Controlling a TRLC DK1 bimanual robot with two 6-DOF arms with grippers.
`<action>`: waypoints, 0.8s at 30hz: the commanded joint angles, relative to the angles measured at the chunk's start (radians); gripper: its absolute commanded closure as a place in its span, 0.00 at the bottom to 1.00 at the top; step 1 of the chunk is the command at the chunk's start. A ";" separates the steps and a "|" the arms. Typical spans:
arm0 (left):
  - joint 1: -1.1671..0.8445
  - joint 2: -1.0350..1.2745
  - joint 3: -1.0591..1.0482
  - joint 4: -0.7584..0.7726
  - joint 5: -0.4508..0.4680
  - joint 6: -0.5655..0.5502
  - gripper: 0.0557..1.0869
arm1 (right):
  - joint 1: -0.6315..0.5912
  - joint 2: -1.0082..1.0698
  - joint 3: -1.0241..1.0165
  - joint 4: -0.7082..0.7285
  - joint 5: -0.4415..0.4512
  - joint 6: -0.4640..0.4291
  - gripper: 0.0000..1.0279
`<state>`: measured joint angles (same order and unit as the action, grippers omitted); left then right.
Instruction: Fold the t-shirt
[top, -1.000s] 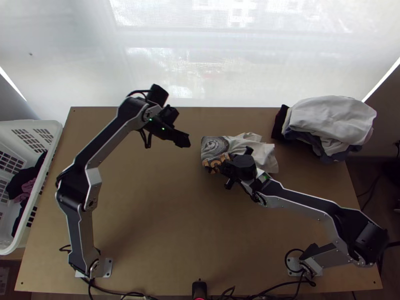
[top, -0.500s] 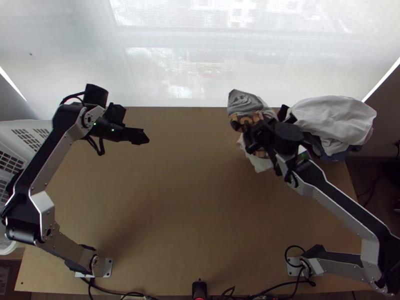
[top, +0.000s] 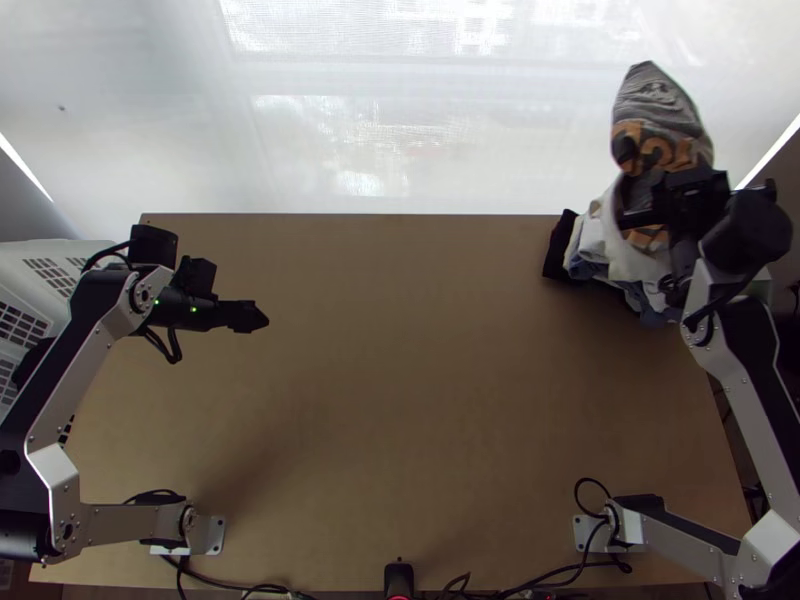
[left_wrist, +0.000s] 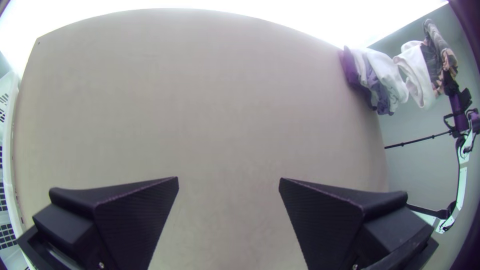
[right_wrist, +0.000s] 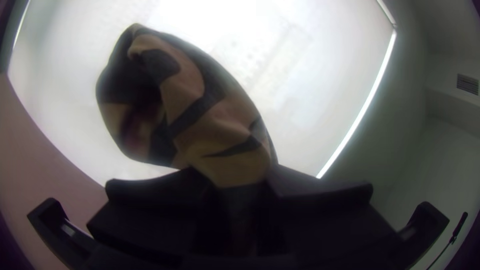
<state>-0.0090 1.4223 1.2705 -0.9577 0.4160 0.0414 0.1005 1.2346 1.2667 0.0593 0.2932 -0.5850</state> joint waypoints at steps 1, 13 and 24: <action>0.046 -0.077 -0.140 0.017 0.000 0.020 0.05 | -0.367 0.031 0.095 -0.007 -0.187 0.070 0.97; 0.073 -0.115 -0.244 0.014 -0.002 0.057 0.05 | -0.667 0.421 0.332 0.106 -0.359 0.085 0.97; 0.162 -0.105 -0.257 0.008 0.000 0.098 0.05 | -0.441 0.460 0.063 0.231 -0.305 0.126 0.97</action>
<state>0.1150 1.3159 1.0290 -0.9459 0.4145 0.1249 -0.4561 1.6634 1.4715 0.2184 -0.0498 -0.4820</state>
